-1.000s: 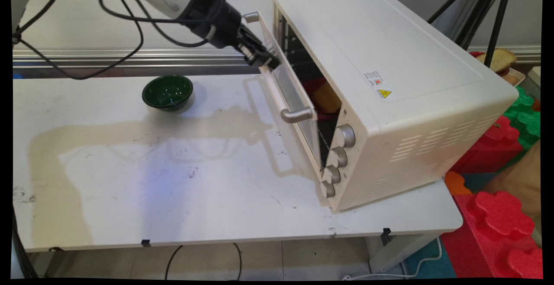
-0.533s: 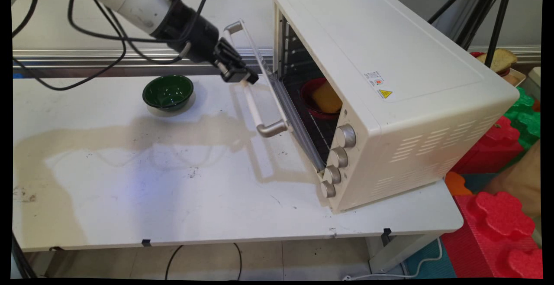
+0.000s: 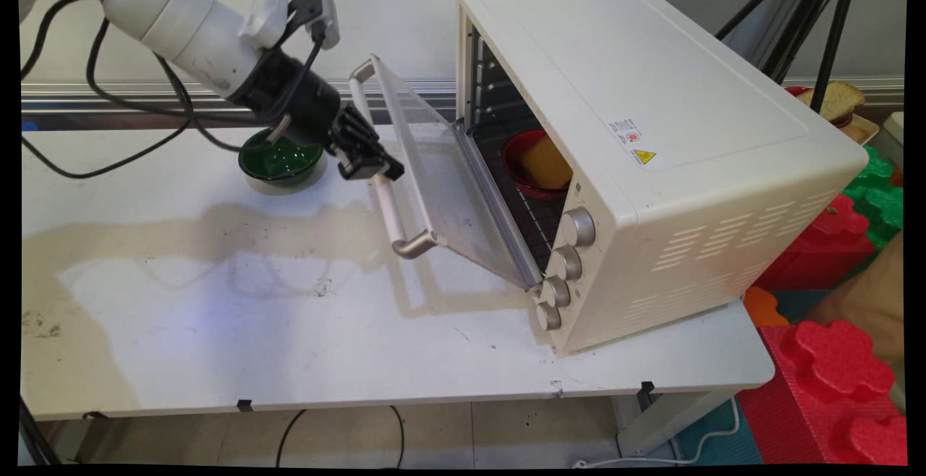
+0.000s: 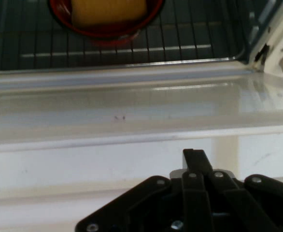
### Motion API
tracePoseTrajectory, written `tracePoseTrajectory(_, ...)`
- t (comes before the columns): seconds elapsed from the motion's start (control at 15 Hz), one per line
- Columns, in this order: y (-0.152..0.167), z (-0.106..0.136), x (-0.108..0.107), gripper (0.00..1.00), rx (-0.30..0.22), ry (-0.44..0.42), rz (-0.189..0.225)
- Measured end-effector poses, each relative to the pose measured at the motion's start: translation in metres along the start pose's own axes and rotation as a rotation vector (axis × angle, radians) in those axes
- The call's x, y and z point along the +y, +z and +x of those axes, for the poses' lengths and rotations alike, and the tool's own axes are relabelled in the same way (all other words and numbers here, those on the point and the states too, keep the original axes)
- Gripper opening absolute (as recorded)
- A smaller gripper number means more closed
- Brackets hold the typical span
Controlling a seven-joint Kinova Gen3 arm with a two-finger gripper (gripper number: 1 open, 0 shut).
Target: Open the oven
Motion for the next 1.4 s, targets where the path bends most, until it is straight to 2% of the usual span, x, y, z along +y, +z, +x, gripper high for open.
tracePoseTrajectory(0.8,0.026,-0.056,0.007,0.0,-0.097,-0.005,-0.047)
tracePoseTrajectory(1.4,0.038,-0.084,0.007,0.0,-0.118,-0.006,-0.037)
